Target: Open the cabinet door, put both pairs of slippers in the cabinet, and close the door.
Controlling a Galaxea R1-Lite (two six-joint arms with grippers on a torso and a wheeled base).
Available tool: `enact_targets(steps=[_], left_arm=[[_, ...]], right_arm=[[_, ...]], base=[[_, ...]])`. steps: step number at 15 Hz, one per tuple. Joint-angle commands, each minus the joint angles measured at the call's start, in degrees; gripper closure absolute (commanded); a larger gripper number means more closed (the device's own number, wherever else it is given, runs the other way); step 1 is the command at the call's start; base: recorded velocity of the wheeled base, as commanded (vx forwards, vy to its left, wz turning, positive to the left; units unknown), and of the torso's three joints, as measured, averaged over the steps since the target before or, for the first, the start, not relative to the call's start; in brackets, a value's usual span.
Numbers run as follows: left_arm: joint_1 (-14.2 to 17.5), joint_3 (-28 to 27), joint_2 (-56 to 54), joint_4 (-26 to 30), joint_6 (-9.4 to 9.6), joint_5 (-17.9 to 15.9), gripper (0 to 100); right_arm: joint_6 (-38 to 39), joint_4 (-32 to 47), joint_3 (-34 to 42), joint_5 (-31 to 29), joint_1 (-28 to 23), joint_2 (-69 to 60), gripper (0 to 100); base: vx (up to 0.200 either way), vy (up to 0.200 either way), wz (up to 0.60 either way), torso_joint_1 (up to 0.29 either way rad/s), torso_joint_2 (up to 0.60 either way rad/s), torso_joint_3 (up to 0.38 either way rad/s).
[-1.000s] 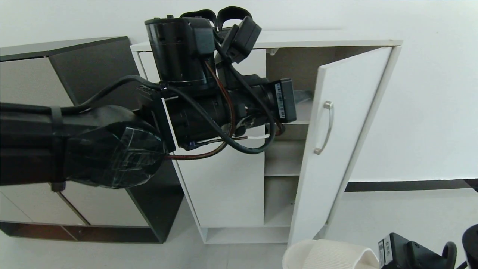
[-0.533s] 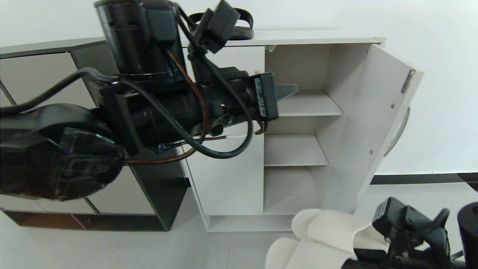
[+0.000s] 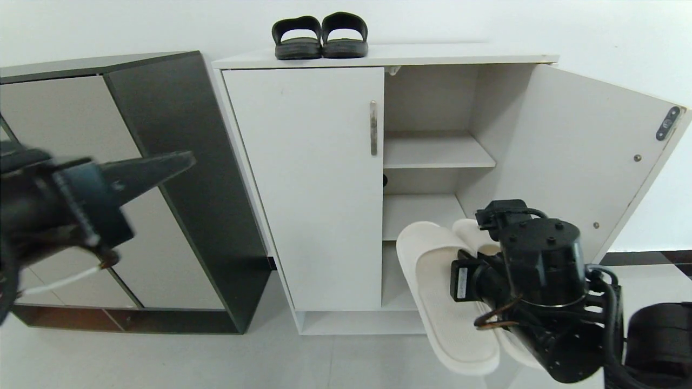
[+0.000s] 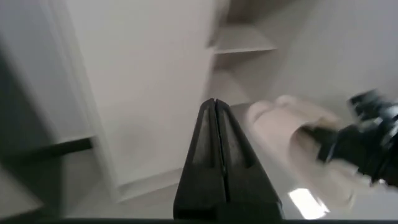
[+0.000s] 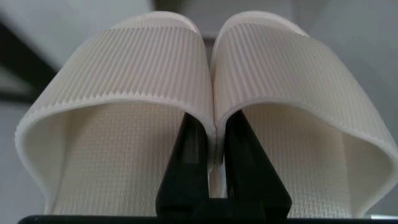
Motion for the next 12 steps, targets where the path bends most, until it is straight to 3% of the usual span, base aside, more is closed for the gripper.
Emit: enact_targets(steps=[1,4,5,7,8,10,11,12], left_arm=[[12.9,16.1,-25.7,5.1,4.92,8.6,100],[34.4,31.6,-44.3,8.1,5.19,7.5,100],[37.7,36.2,-50.1,8.2,5.72,6.6,100],[39.7,42.2,-54.1,7.5,6.24,6.3,100],[39.6,44.9,-54.0,5.4,6.15,3.5,100],[39.7,47.0,-54.0,6.0,5.10,-11.7,100],[39.7,47.0,-54.0,7.0,3.43,-16.0,100],[39.6,47.0,-53.9,8.4,0.18,-21.8,100]], right_arm=[[-1.3,-1.1,-1.2,-1.2,-2.5,6.3,100],[-1.8,-1.1,-1.1,-1.9,-2.1,6.4,100],[-1.9,-1.1,-0.7,-2.4,-1.9,6.8,100],[-2.0,-1.1,-0.5,-2.4,-1.8,7.0,100],[-2.0,-1.1,-0.5,-2.4,-1.8,7.1,100],[-2.0,-1.1,-0.4,-2.4,-1.5,7.2,100],[-2.0,-1.1,-0.4,-2.4,-1.5,7.2,100],[-2.1,-1.1,-0.3,-2.4,-1.3,7.2,100]], base=[[0.000,0.000,0.00,0.000,0.00,0.000],[0.000,0.000,0.00,0.000,0.00,0.000],[0.000,0.000,0.00,0.000,0.00,0.000],[0.000,0.000,0.00,0.000,0.00,0.000],[0.000,0.000,0.00,0.000,0.00,0.000],[0.000,0.000,0.00,0.000,0.00,0.000],[0.000,0.000,0.00,0.000,0.00,0.000],[0.000,0.000,0.00,0.000,0.00,0.000]])
